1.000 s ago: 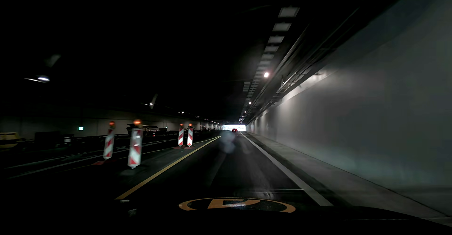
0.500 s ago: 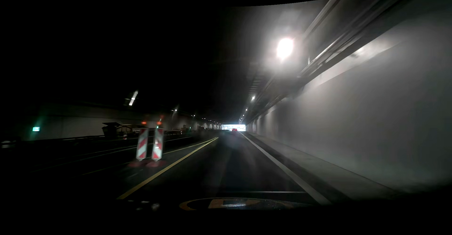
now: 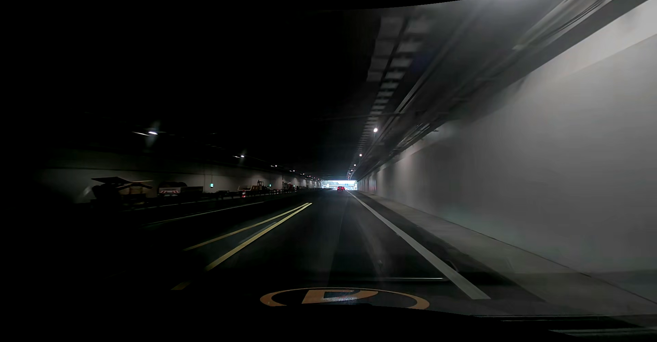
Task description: Follow the waypoints while adhering to traffic rules and regulations
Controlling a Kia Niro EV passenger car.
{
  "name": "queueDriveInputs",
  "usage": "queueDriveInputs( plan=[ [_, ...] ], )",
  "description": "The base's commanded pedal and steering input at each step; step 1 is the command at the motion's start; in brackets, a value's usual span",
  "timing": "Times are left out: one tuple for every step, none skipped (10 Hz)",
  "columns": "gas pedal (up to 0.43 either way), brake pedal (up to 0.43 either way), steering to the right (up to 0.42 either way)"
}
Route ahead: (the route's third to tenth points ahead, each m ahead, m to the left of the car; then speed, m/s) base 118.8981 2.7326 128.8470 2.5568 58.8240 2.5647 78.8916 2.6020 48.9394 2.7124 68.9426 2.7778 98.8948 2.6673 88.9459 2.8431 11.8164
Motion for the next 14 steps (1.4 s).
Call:
queueDriveInputs(
  plan=[
    [0.110, 0.000, 0.000],
    [0.110, 0.000, 0.000],
    [0.110, 0.000, 0.000],
    [0.110, 0.000, 0.000],
    [0.110, 0.000, 0.000],
    [0.098, 0.000, 0.000],
    [0.098, 0.000, 0.000],
    [0.098, 0.000, 0.000],
    [0.087, 0.000, 0.000],
    [0.087, 0.000, 0.000],
    [0.087, 0.000, 0.000],
    [0.098, 0.000, 0.000],
    [0.098, 0.000, 0.000],
    [0.098, 0.000, 0.000]
  ],
)
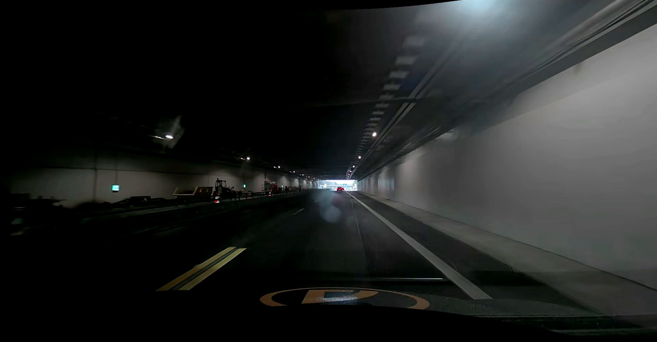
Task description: Follow the waypoints while adhering to traffic rules and regulations
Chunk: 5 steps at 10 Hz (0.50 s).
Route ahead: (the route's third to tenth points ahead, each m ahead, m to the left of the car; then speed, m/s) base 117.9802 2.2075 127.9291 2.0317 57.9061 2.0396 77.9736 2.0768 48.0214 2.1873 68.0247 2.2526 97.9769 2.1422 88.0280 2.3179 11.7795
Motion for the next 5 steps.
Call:
queueDriveInputs(
  plan=[
    [0.110, 0.000, 0.000],
    [0.110, 0.000, 0.000],
    [0.110, 0.000, 0.000],
    [0.110, 0.000, 0.000],
    [0.110, 0.000, 0.000]
  ],
)
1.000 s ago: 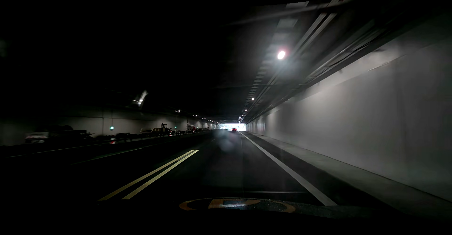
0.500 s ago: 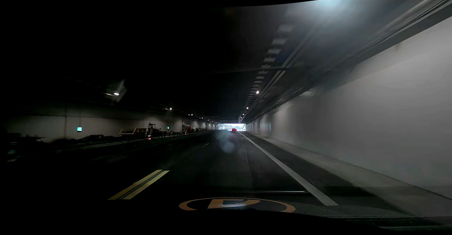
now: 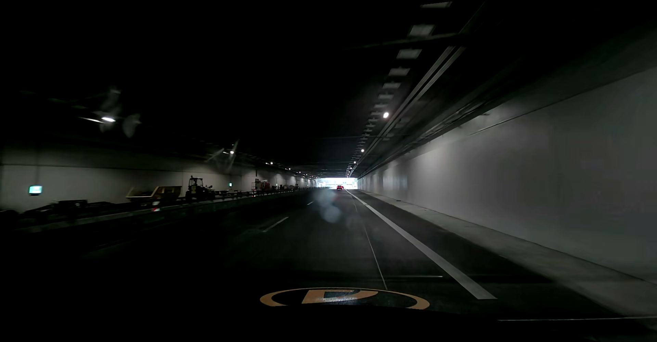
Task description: Follow the waypoints while adhering to traffic rules and regulations
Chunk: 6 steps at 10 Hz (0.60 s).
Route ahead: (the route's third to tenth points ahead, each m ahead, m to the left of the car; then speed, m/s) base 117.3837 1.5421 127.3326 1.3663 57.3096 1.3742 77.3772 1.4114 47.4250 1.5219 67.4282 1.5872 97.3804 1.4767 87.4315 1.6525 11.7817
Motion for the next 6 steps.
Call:
queueDriveInputs(
  plan=[
    [0.110, 0.000, 0.000],
    [0.110, 0.000, 0.000],
    [0.110, 0.000, 0.000],
    [0.110, 0.000, 0.000],
    [0.110, 0.000, 0.000],
    [0.110, 0.000, 0.000]
  ],
)
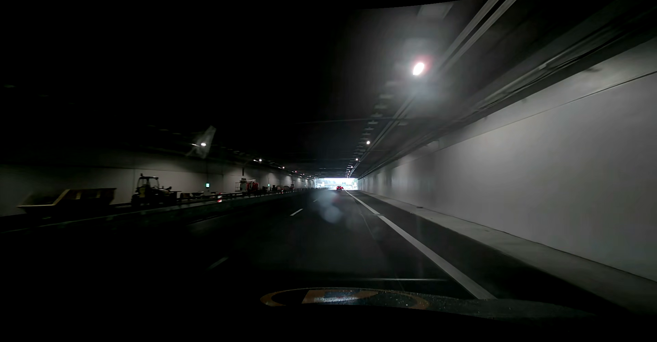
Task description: Follow the waypoints while adhering to traffic rules and regulations
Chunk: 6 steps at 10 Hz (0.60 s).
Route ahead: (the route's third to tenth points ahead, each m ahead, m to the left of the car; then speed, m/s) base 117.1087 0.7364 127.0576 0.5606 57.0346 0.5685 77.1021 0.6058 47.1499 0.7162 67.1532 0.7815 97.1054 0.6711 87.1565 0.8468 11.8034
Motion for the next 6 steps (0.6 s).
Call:
queueDriveInputs(
  plan=[
    [0.110, 0.000, 0.000],
    [0.110, 0.000, 0.000],
    [0.110, 0.000, 0.000],
    [0.110, 0.000, 0.000],
    [0.110, 0.000, 0.000],
    [0.110, 0.000, 0.000]
  ],
)
